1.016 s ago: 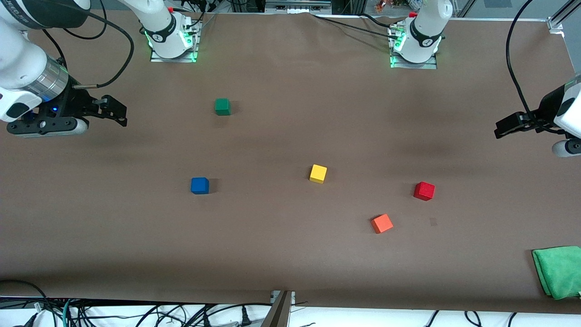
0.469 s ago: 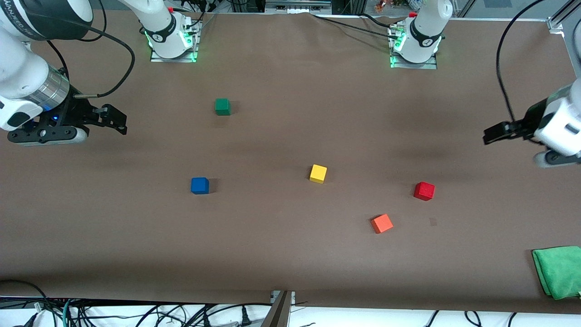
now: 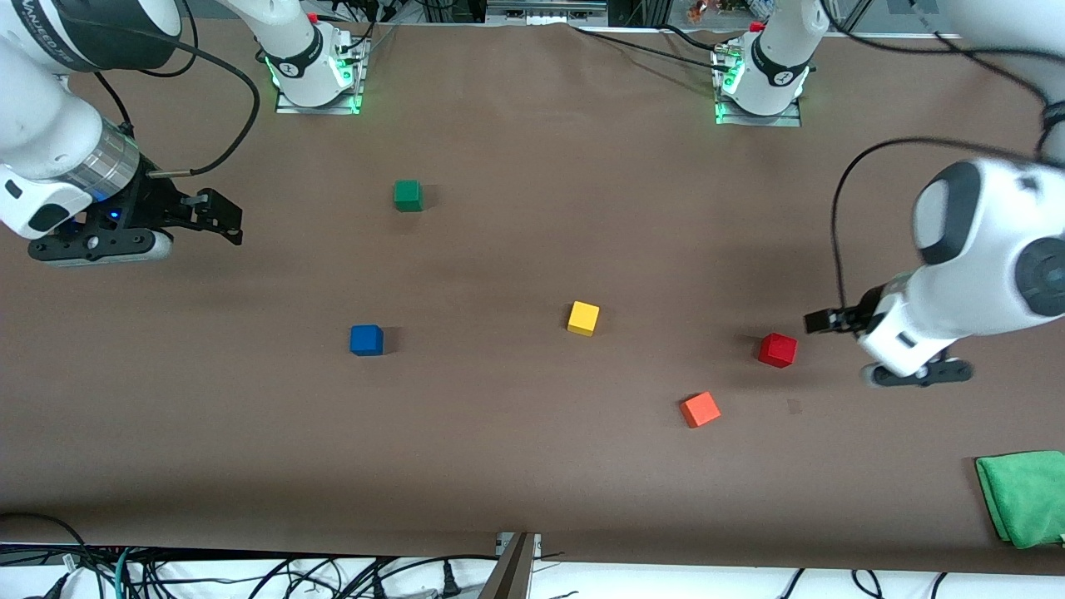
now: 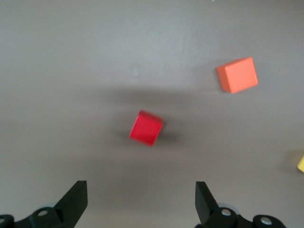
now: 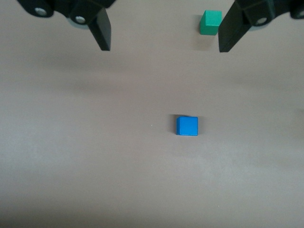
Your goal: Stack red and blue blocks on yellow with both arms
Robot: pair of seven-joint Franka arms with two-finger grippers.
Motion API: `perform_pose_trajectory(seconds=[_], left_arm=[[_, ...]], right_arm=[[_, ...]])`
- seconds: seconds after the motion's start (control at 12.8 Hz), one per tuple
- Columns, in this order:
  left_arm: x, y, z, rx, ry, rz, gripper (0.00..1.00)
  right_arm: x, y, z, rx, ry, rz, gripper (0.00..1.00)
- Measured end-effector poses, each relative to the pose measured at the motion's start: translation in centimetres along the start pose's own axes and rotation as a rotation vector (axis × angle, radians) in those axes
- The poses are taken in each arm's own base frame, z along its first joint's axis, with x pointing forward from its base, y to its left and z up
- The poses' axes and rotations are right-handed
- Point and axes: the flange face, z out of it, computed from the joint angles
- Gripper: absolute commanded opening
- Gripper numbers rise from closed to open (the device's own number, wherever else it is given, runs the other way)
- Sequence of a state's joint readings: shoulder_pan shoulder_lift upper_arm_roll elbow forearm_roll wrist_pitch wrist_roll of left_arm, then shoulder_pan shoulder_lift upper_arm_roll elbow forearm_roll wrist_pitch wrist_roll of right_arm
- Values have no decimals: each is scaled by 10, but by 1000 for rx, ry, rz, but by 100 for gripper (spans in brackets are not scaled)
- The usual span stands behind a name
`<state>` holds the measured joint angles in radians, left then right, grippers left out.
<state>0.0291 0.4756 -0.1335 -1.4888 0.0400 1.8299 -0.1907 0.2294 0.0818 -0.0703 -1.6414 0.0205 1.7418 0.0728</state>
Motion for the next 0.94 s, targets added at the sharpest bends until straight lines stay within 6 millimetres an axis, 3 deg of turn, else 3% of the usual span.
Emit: perform_pose_trajectory(seconds=[0.39,0.62,0.94], left_arm=[[8,2,96,-2,60,93,100],[13,-2,132,14,79,204,100],[8,-3,170,36,80,279,100]], right_arm=[[12,-9,39,-10,-66,-15,100],[14,-29,55,-16,-94,-48,100],[13,-41,61,-19,-106,-66,100]])
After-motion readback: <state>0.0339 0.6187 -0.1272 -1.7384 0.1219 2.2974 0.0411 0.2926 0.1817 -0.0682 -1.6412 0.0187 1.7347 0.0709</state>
